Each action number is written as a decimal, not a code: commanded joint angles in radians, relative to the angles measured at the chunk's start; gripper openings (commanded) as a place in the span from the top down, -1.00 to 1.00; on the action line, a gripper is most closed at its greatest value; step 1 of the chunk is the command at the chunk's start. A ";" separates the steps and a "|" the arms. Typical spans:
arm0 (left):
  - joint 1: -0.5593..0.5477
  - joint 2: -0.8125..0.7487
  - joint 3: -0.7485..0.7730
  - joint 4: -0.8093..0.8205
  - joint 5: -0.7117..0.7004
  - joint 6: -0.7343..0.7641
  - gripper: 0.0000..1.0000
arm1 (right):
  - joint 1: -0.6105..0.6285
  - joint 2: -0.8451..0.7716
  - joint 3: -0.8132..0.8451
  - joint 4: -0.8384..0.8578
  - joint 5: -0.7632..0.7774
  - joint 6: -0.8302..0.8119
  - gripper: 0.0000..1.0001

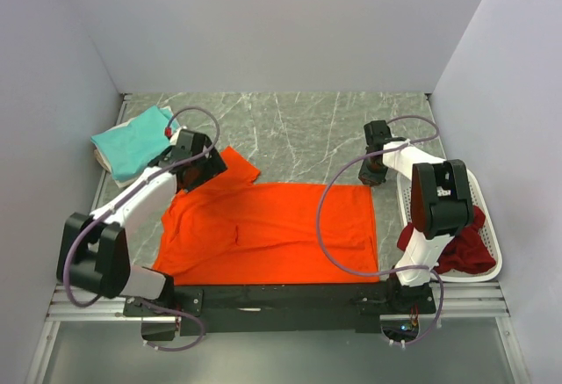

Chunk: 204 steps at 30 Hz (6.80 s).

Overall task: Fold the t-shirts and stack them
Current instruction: Fold the tshirt

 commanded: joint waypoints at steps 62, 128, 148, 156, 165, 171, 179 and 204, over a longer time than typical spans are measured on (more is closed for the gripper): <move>0.050 0.781 0.695 0.117 0.020 0.334 -0.09 | -0.002 -0.062 -0.108 -0.037 -0.059 0.040 1.00; 0.109 0.933 1.100 0.081 0.137 0.370 0.99 | -0.002 0.198 0.496 -0.266 0.016 0.019 1.00; 0.118 0.481 0.564 0.246 0.243 0.390 0.99 | -0.012 0.160 0.544 -0.273 -0.008 0.009 1.00; 0.076 0.221 0.248 0.233 0.205 0.368 0.99 | -0.012 0.034 0.360 -0.218 -0.014 0.013 1.00; 0.023 -0.009 -0.021 0.162 0.103 0.270 0.99 | -0.008 -0.076 0.206 -0.171 -0.019 0.023 1.00; 0.024 -0.194 -0.125 0.096 0.037 0.160 0.99 | -0.008 -0.119 0.125 -0.151 -0.019 0.023 1.00; 0.024 -0.357 -0.174 0.030 0.016 0.077 0.99 | -0.007 -0.136 0.091 -0.135 -0.016 0.019 1.00; 0.024 -0.517 -0.236 -0.102 -0.039 -0.061 0.99 | 0.013 -0.142 -0.007 -0.108 0.003 0.039 1.00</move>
